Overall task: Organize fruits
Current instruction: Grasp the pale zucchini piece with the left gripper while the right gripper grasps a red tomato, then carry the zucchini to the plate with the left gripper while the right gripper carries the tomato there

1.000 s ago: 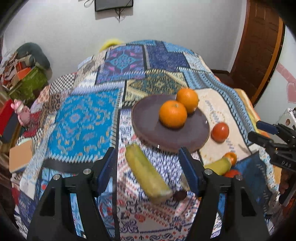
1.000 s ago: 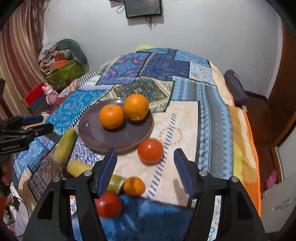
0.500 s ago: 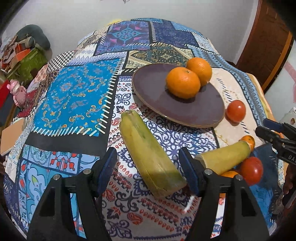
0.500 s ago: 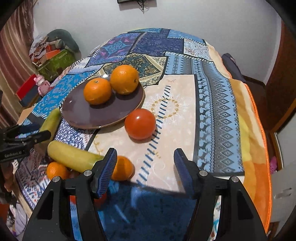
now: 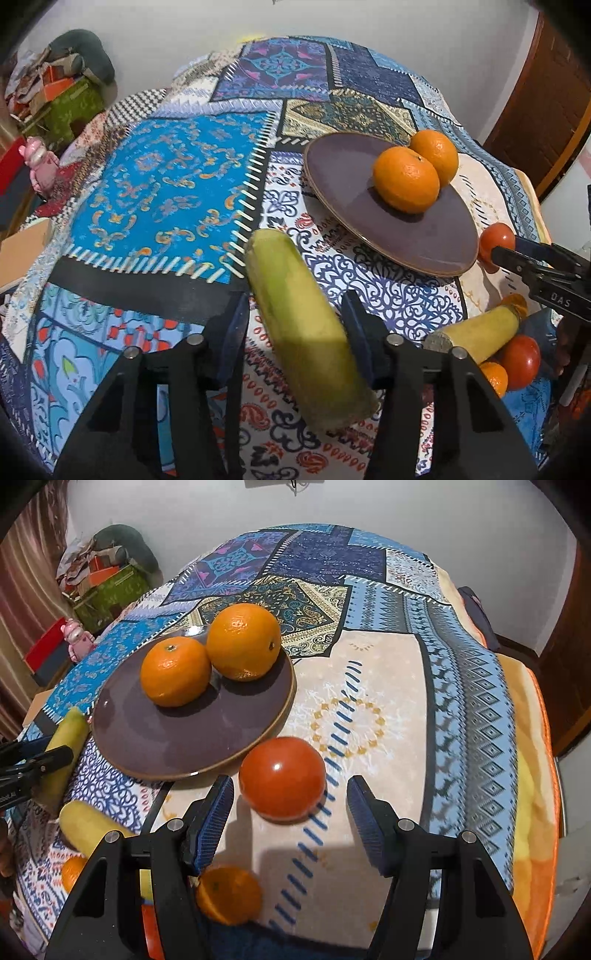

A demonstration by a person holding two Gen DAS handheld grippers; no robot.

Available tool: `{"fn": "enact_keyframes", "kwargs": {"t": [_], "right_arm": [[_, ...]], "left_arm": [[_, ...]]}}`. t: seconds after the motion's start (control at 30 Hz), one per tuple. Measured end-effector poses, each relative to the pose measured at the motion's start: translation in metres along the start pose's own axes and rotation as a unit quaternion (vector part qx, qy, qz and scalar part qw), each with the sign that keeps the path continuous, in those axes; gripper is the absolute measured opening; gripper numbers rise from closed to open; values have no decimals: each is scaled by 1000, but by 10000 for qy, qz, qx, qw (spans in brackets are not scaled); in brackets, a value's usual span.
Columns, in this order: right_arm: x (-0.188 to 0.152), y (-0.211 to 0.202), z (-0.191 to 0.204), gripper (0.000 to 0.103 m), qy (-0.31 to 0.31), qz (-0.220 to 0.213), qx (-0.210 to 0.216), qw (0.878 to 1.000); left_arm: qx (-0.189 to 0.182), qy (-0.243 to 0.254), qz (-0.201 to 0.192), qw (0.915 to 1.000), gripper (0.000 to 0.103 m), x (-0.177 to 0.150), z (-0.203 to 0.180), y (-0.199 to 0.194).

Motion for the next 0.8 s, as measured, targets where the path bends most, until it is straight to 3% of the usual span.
{"fn": "enact_keyframes", "kwargs": {"t": [0.2,0.3,0.8], "right_arm": [[2,9,1,59,36,75,105,9999],[1,11,1,47,50,138,222,9996],[3,-11,-3,46,105,-142,198,9996]], "left_arm": [[100,226,67,9997,44,3,-12,12],[30,193,-15,9998,37,3,-11,9],[303,344,-298,9985,37,2,-12,-15]]}}
Point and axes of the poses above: each gripper's, at about its wrist camera, not at the fingertips, and y roughly the way its jaws point, z to its left, x to its top, the point moved 1 cm from there along y, roughly the way its jaws point, and after that the axes turned 1 degree about y, right-handed, at the moved point
